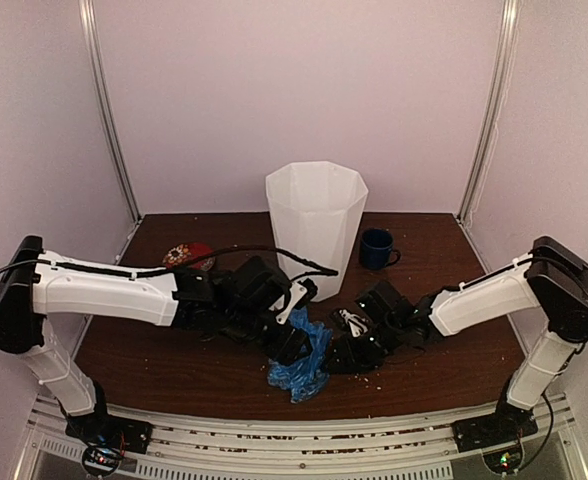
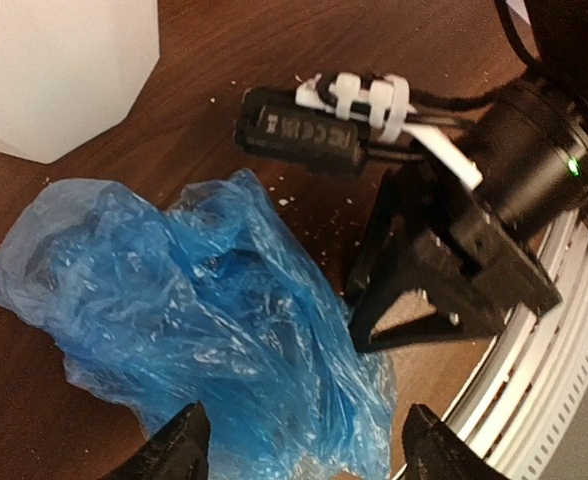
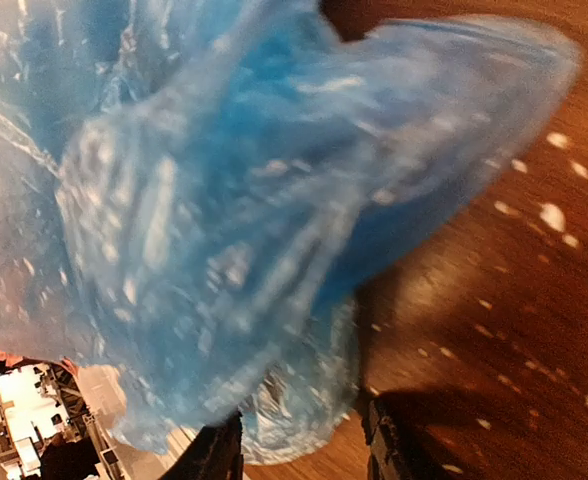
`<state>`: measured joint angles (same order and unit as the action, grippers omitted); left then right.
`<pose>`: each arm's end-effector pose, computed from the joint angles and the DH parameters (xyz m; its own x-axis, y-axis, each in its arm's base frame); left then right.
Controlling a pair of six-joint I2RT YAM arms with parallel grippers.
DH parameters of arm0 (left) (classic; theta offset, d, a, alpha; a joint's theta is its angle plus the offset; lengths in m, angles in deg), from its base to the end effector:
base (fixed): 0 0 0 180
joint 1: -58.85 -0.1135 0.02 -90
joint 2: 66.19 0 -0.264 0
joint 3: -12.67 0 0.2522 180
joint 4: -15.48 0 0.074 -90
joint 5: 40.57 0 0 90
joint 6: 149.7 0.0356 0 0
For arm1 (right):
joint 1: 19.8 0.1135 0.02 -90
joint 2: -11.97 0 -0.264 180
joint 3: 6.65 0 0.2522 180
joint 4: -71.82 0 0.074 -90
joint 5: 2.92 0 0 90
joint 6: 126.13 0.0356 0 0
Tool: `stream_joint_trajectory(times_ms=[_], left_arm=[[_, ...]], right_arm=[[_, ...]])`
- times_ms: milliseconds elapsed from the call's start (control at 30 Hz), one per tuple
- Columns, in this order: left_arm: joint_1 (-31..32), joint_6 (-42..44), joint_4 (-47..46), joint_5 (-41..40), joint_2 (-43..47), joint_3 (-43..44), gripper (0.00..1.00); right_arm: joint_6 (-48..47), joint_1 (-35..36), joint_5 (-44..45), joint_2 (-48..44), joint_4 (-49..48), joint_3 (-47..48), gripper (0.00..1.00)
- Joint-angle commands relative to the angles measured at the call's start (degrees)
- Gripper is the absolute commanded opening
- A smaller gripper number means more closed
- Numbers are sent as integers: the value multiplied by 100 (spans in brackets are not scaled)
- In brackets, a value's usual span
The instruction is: Put the trash bags into the trash bin
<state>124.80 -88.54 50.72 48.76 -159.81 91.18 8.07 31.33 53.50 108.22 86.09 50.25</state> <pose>0.1431 -0.3195 0.2268 -0.7139 0.4161 -0.5633 0.6459 0.7021 -0.2999 0.1762 0.2500 0.1326 -0.9580 -0.2630 -0.1148 -0.2604 0.6287 0.7328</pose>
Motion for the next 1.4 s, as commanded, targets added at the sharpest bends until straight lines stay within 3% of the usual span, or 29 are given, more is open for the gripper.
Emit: stream_joint_trajectory(times_ms=[0, 67, 133, 367, 533, 700, 800, 900, 1000, 1167, 1367], left_arm=[[-161, -319, 15, -609, -298, 279, 69], [-310, -470, 18, -717, -359, 83, 69], [-490, -704, 28, -881, -300, -225, 68], [-916, -791, -52, -1182, 542, -1056, 67], [-988, -691, 186, -1408, 1093, -1050, 66], [-992, -1037, 585, -1690, 2754, -1198, 62], [-1009, -988, 842, -1632, 3692, -1421, 68], [-1054, -586, 687, -991, 4088, -1495, 78], [-1196, -470, 519, -206, 3769, -1408, 80], [-1233, -219, -126, 175, 3241, -1502, 72], [-1600, -766, -1473, 597, 2328, -1821, 71]], right_arm=[[274, 277, 82, 550, -304, 404, 44], [314, 359, 212, 773, -194, 608, 40], [318, 422, 404, 878, 68, 813, 27], [-203, 451, 1461, 160, 1530, 1861, 0], [-425, 510, 1783, -112, 2325, 2789, 0], [-909, 727, 2256, -38, 3375, 3903, 0], [-1017, 796, 2438, -65, 3533, 4102, 0], [-1087, 839, 2580, -90, 3666, 4178, 0], [-1026, 843, 2498, -58, 3709, 4001, 0], [-675, 832, 2557, -172, 3323, 2903, 12], [-711, 487, 2844, -220, 3046, 2262, 13]])
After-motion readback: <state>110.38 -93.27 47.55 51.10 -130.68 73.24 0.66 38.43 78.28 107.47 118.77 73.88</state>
